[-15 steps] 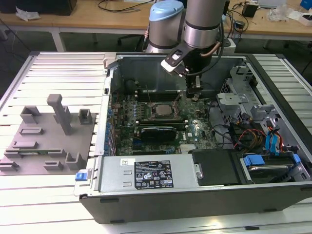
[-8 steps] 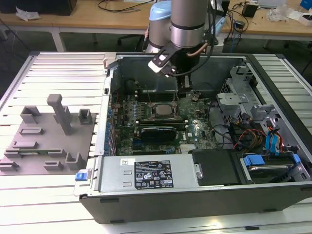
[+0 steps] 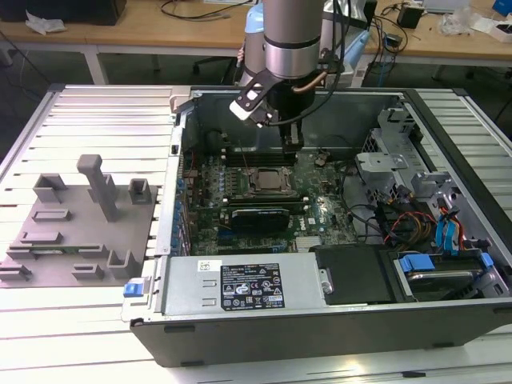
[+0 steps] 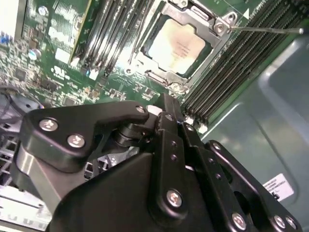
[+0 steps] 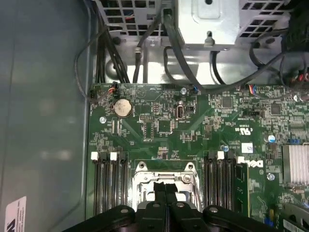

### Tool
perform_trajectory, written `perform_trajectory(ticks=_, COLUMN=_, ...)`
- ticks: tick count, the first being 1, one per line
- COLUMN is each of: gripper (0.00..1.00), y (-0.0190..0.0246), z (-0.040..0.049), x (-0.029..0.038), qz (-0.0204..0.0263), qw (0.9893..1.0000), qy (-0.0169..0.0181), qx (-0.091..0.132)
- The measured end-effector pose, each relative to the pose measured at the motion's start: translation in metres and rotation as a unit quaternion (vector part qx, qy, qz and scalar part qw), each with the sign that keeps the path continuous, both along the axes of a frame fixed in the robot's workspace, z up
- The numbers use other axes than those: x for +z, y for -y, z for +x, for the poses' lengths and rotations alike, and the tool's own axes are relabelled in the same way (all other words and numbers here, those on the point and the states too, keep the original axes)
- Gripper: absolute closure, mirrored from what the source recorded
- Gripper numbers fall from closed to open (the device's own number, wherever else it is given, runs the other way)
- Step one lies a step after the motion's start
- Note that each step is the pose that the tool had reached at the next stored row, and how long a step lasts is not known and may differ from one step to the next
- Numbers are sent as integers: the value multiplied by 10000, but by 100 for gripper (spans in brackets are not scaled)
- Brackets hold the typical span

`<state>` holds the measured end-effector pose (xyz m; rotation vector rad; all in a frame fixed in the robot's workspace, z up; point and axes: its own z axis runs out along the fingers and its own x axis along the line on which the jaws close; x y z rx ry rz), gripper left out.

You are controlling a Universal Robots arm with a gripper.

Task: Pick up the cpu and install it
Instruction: 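Close the cpu cover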

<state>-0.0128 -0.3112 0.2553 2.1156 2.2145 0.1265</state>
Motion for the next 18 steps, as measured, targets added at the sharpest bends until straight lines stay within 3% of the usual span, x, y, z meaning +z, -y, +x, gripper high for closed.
perform_trajectory(ticks=1, gripper=89, y=0, z=0, x=-12, qz=0, qw=9997, qy=-1, qx=246)
perform_trajectory(ticks=3, gripper=89, y=0, z=0, x=-34, qz=-4, qw=9976, qy=-11, qx=692)
perform_trajectory(ticks=6, gripper=89, y=0, z=0, x=-53, qz=-9, qw=9944, qy=-28, qx=1058)
perform_trajectory(ticks=9, gripper=89, y=-1, z=0, x=-70, qz=-41, qw=9881, qy=-67, qx=1536)
perform_trajectory(ticks=10, gripper=89, y=0, z=0, x=-72, qz=-51, qw=9868, qy=-75, qx=1614)
perform_trajectory(ticks=11, gripper=89, y=0, z=0, x=-77, qz=-82, qw=9830, qy=-101, qx=1832)
perform_trajectory(ticks=12, gripper=89, y=0, z=0, x=-80, qz=-106, qw=9801, qy=-119, qx=1979)
perform_trajectory(ticks=15, gripper=89, y=0, z=0, x=-85, qz=-160, qw=9746, qy=-152, qx=2230)
perform_trajectory(ticks=18, gripper=89, y=-1, z=0, x=-90, qz=-223, qw=9679, qy=-194, qx=2497)
